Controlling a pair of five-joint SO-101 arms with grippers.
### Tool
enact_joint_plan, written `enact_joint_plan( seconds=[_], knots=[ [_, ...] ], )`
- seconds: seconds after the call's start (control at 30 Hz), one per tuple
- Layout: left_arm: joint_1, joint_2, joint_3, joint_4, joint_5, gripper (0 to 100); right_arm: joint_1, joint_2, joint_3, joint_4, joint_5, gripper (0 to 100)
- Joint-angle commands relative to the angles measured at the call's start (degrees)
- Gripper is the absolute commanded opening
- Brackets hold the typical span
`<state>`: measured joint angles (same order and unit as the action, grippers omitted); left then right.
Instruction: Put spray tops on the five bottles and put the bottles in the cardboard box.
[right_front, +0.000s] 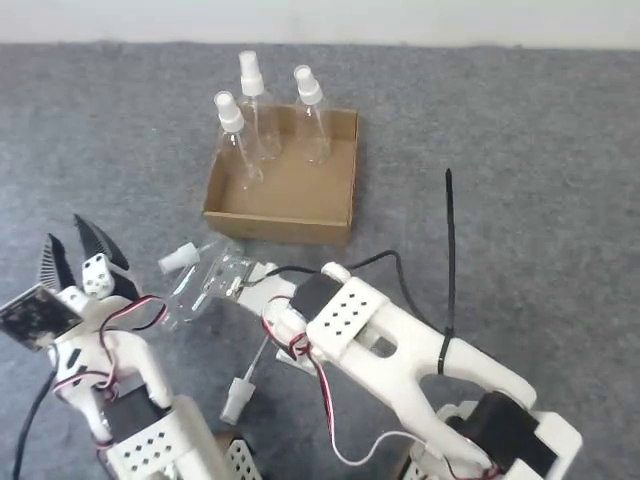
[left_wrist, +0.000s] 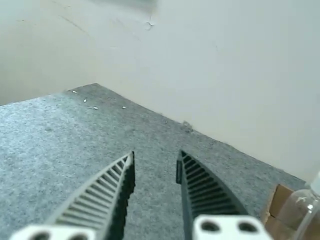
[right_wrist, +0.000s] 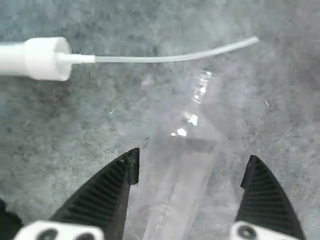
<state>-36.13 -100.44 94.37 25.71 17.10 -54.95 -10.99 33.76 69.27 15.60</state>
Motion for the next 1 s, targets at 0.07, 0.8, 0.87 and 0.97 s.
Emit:
enact_joint_plan(
  seconds=[0.07,0.8,0.87,0.97],
  knots=[
    [0.1,-0.4,-0.7,-2.2,0.4,13,2.1,1.0,-6.5,1.5,-3.3,28.1],
    [0.1,-0.4,-0.7,-2.2,0.4,13,2.2,21.5,-21.8,9.9,-3.4,13.9],
    [0.1,-0.4,-0.7,-2.2,0.4,13,2.2,21.5,-21.9,9.9,-3.3,11.7],
    [0.1,-0.4,-0.7,-2.2,0.4,13,2.2,21.4,-21.9,10.0,-3.3,10.2]
  ],
)
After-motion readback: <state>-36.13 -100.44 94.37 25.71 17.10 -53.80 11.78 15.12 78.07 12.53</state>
